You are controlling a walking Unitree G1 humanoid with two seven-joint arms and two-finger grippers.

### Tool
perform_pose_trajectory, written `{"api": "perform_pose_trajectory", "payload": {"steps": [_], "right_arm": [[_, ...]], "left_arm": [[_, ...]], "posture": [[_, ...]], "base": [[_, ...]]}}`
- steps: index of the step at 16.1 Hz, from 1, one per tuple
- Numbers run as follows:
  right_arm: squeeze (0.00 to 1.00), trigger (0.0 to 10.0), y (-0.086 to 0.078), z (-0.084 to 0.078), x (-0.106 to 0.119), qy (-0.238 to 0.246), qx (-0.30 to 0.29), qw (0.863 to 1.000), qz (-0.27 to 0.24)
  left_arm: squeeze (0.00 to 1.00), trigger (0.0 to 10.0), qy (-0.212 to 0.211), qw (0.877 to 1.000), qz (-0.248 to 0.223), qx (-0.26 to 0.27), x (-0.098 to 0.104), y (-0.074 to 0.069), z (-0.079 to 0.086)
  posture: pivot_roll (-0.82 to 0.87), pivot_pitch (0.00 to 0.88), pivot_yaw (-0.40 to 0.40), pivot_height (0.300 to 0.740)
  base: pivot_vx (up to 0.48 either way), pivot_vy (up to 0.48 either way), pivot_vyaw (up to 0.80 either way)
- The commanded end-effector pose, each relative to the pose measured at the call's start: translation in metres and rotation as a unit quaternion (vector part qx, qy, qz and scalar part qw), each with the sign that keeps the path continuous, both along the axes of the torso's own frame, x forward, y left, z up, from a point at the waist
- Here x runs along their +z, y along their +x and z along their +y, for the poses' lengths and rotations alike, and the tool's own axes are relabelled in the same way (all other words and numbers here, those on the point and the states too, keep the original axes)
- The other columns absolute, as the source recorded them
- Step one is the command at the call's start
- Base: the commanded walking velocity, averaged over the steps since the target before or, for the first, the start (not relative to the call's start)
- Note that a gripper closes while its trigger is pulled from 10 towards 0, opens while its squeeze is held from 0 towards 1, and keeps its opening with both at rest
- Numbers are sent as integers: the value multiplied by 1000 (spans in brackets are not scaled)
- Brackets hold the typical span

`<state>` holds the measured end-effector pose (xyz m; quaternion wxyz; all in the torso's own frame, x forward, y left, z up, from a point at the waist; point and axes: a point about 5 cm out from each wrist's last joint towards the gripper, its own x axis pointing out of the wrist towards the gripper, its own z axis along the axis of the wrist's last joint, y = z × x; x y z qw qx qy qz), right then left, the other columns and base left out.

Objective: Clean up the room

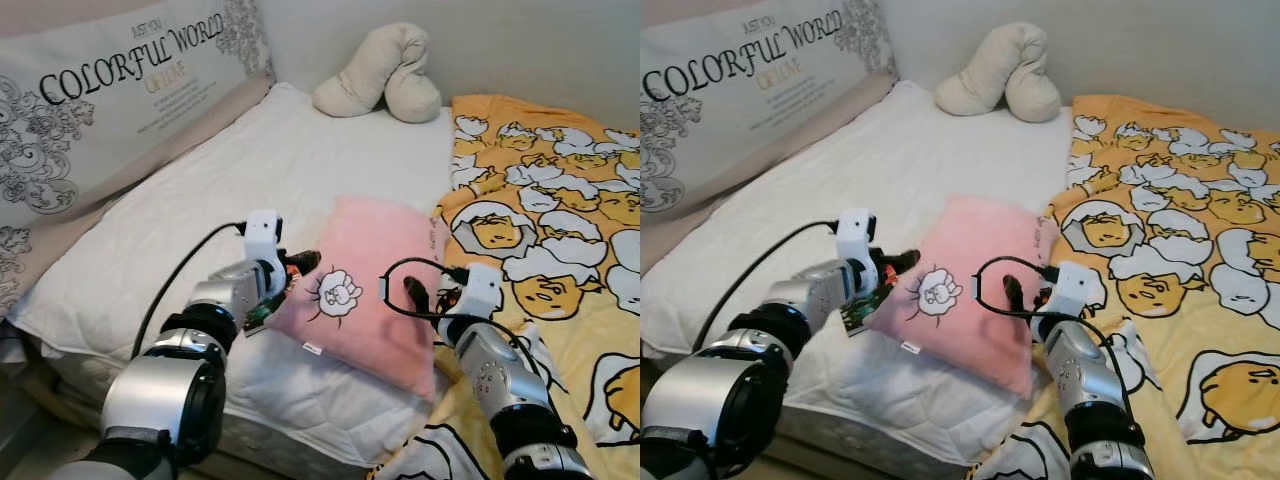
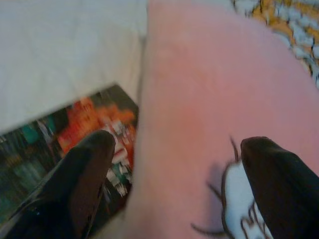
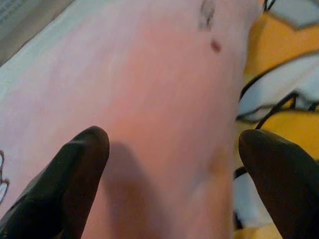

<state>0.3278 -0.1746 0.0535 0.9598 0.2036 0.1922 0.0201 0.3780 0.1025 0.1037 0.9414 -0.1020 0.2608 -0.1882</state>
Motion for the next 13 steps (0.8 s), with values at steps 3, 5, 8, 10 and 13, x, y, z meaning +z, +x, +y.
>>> {"api": "perform_pose_trajectory", "payload": {"steps": [3,5,8,10,13], "right_arm": [[0,10000,-4,0,-20,65,-28,996,56],[0,10000,-2,1,-20,64,-28,996,51],[0,8471,0,12,-23,57,-6,997,58],[0,0,2,14,-21,64,0,997,52],[0,0,0,14,-23,67,2,997,49]], "left_arm": [[0,10000,24,999,26,-14,-14,-9,-21],[0,10000,13,1000,15,6,-13,-8,-24],[0,8039,94,996,1,-14,-22,-13,-25],[0,0,95,995,10,-12,-29,-16,-22],[0,0,83,996,28,-35,-35,-23,-34]], "posture": [[45,72,39,740],[25,95,50,740],[-6,116,68,740],[-7,115,74,740],[-6,115,72,740]], "base": [[0,0,0],[0,0,0],[0,0,0],[0,0,0],[0,0,0]]}}
